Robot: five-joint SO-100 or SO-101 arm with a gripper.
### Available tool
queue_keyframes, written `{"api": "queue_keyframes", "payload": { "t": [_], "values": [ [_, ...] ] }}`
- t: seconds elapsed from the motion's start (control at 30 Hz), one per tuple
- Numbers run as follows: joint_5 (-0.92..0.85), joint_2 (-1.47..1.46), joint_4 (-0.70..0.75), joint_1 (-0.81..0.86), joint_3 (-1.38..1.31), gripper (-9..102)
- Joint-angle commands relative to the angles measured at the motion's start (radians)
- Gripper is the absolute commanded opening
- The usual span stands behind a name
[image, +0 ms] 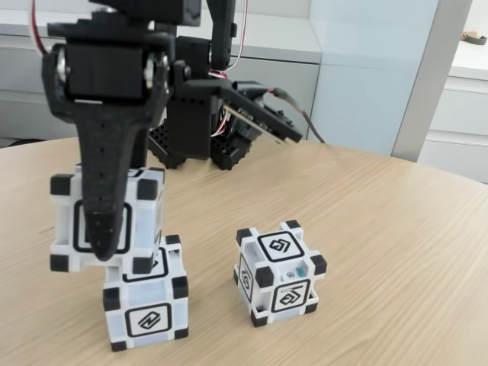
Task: Stack cubes from left to right.
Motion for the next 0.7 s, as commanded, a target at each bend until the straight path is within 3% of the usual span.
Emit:
{"api": "queue_keyframes", "payload": {
  "t": [0.0, 0.43, 0.67],
  "values": [
    [-0.015, 0.005, -0.014, 0.002, -0.040, 0],
    [0.032, -0.031, 0.008, -0.117, -0.021, 0],
    [0.018, -0.031, 0.133, -0.115, -0.023, 0]
  ]
}}
